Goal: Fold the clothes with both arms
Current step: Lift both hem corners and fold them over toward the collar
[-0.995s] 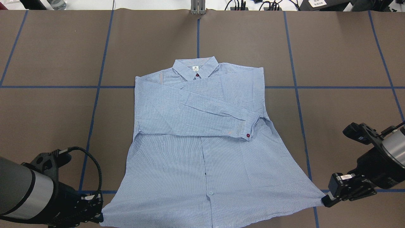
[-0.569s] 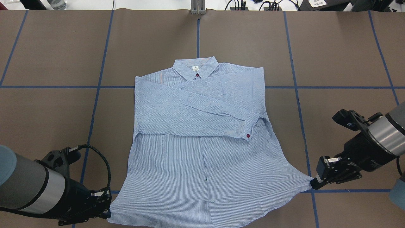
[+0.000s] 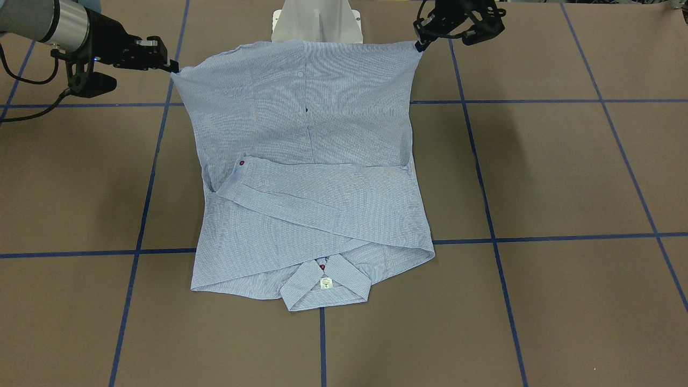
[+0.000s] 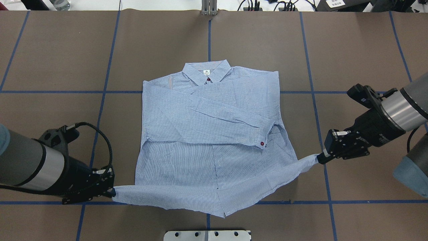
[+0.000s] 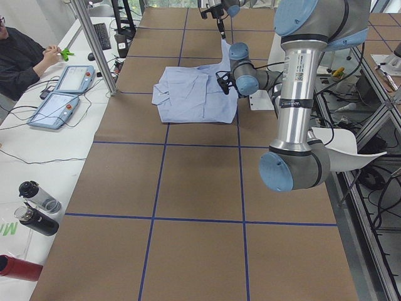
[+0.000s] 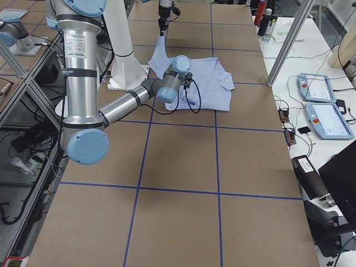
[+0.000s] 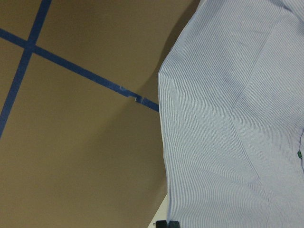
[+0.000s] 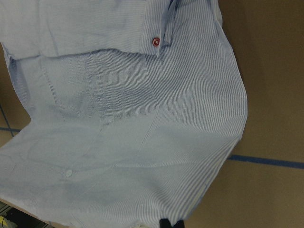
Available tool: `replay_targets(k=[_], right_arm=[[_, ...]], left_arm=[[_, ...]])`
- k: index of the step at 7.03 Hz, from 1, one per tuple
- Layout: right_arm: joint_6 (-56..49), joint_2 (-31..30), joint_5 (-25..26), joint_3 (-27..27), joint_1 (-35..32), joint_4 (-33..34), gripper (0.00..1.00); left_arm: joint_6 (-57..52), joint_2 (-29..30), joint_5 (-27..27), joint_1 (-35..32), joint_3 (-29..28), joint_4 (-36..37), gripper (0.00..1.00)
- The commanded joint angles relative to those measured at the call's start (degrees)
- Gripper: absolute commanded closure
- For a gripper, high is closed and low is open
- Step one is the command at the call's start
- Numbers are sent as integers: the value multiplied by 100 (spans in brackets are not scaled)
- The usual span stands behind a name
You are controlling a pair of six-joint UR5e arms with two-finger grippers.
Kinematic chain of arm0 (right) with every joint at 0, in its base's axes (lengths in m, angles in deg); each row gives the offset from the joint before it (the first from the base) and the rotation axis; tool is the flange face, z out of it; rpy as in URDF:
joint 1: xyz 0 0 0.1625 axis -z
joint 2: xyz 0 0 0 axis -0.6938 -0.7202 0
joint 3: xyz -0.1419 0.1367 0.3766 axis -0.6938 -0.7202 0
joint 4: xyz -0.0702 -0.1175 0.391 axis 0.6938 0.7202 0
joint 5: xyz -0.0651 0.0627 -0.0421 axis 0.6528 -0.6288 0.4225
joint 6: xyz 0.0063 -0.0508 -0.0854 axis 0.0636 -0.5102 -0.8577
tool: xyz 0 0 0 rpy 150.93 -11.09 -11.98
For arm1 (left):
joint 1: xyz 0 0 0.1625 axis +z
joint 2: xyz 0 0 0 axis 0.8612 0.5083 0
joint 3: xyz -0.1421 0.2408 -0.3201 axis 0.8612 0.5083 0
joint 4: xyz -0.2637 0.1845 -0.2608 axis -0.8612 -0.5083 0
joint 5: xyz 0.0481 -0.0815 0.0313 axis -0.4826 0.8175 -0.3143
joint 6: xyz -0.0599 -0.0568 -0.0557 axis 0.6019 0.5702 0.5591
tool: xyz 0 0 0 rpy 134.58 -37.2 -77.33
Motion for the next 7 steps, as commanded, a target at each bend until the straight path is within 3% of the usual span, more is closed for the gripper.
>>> replay_targets(k=[1,3,5,7], right_arm=[[0,613,64,-649,-323,52,100],[-9,1193,81,-1326,-552,52,100],[-18,1476,352,-1758,-676,61,100],[-35,1897,486,-2311,-728,61,100]], left_arm=[[-260,749,157,-574,-657,206,100],[-400,1243,174,-1040,-1300,207,100],[-892,1254,324,-1506,-1660,198,100],[-1042,1630,324,-1692,-2161,190,100]])
